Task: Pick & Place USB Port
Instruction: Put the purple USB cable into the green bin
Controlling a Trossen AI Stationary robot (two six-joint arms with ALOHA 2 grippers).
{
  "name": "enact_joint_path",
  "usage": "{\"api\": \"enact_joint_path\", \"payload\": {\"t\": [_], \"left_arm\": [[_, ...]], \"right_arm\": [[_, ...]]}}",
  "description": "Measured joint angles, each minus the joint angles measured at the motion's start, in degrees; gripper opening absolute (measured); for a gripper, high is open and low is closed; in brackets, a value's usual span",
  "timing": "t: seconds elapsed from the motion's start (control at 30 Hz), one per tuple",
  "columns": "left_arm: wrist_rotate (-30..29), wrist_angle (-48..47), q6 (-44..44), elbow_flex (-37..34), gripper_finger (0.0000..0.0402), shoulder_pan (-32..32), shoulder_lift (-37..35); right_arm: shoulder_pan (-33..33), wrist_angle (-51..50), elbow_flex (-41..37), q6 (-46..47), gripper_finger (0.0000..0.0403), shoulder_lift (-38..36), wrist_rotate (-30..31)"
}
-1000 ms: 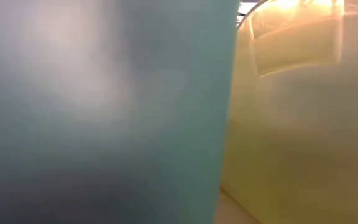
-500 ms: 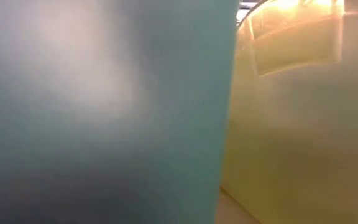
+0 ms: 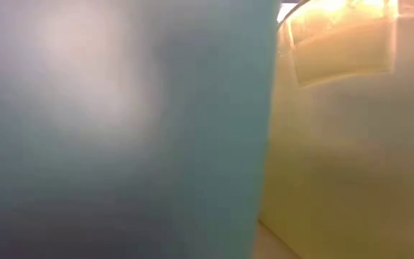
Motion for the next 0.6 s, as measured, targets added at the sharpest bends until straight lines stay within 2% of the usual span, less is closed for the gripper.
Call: {"api": "enact_joint_path", "payload": {"t": [0.07,0.2,0.33,0.47,0.53,0.6], "left_arm": [[0.28,-0.62,-0.05,-0.09,0.0044,0.64,-0.75],[-4.65,-4.12,-1.34,-0.29,0.0043,2.97,-4.25],[-7.58,-9.79,-3.05,0.3,0.0043,5.3,-12.94],[0.59,-12.19,-7.94,0.31,0.0043,3.55,-23.13],[3.34,-11.99,-11.53,0.43,0.0043,-0.28,-27.01],[3.18,-12.6,-14.94,0.43,0.0043,-5.9,-29.14]], "right_arm": [[-0.43,0.88,0.0,-0.9,0.0215,0.0,-0.04],[-1.57,2.53,0.0,-3.24,0.0215,-0.15,-0.1],[-2.66,4.75,0.02,-6.38,0.0215,-0.28,-0.31],[-3.89,4.93,0.02,-8.65,0.0215,-1.15,-0.32],[-4.52,4.73,0.02,-9.89,0.0215,-1.75,-0.36],[-5.18,4.59,0.02,-11.33,0.0215,-2.58,-0.37]]}}
